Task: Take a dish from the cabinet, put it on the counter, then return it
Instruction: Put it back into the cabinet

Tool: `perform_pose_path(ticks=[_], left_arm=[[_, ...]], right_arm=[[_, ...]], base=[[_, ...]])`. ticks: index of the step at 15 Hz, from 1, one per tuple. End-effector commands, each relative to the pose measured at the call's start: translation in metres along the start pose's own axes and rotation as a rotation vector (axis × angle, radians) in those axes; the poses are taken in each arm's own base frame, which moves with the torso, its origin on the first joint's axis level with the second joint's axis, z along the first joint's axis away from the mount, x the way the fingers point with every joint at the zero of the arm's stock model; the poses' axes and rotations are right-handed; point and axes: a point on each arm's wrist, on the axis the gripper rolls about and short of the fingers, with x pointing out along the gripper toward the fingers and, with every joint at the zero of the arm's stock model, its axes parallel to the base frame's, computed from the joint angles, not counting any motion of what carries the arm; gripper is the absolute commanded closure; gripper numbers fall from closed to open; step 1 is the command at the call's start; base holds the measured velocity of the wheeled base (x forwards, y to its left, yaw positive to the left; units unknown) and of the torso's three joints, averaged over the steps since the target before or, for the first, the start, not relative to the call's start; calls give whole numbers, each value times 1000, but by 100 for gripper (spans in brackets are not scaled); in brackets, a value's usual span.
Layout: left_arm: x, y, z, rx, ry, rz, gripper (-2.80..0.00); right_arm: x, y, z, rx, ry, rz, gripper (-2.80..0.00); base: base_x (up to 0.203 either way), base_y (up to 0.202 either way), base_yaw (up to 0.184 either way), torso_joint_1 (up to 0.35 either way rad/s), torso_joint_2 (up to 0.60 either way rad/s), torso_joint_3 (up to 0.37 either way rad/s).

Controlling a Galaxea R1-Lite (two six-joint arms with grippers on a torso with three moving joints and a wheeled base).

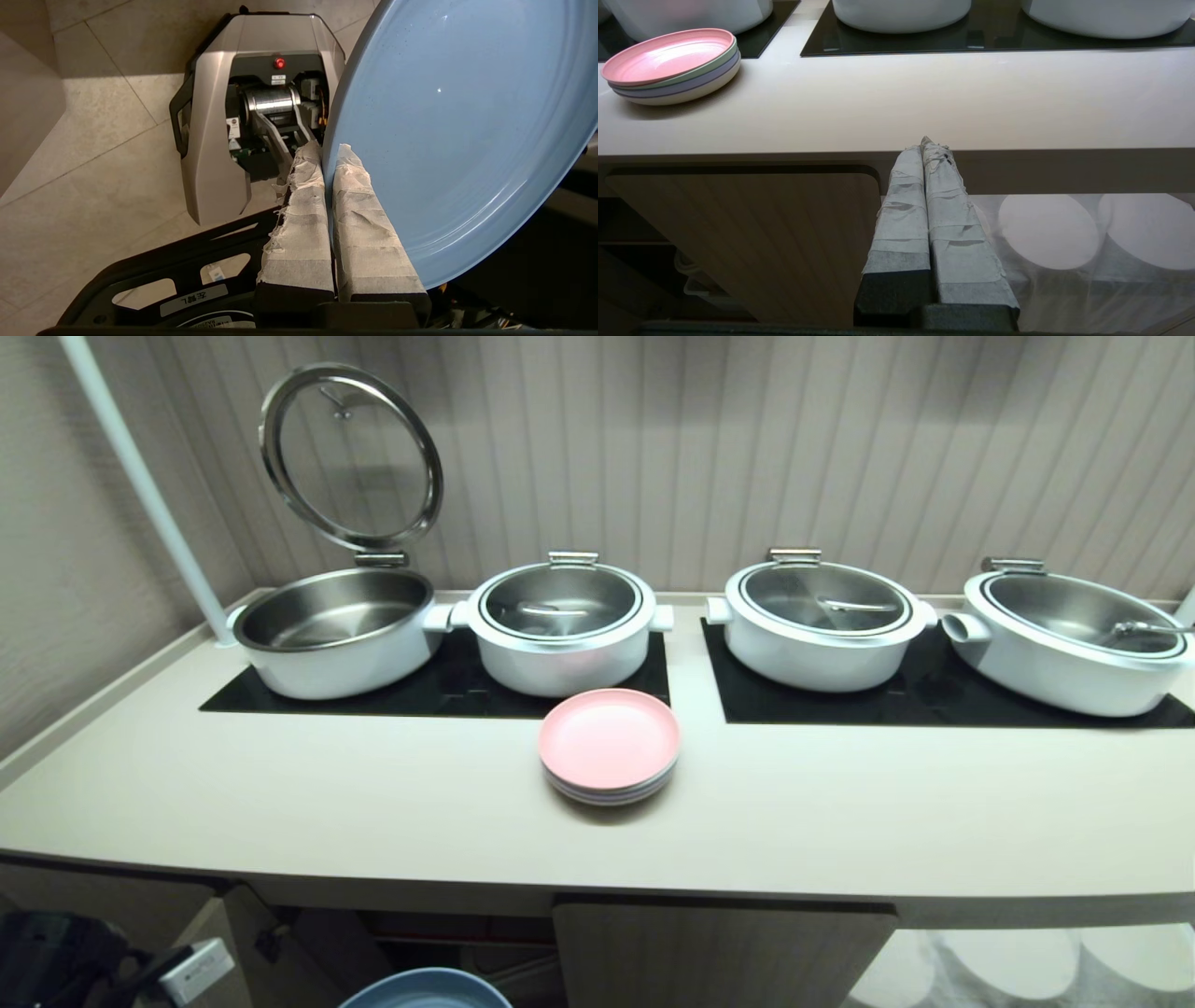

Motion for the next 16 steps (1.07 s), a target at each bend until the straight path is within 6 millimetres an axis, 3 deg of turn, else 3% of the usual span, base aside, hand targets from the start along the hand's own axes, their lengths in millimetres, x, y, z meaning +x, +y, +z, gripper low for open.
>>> perform_pose_path(ticks=[1, 16], left_arm=[[2, 0, -6, 21, 24, -7, 0], [4, 0, -7, 37, 37, -12, 0]], right_arm=[[0, 0, 0, 0, 1, 1, 0], [0, 0, 0, 0, 0, 0, 0]], base=[[0, 0, 0, 0, 0, 0], [0, 0, 0, 0, 0, 0]])
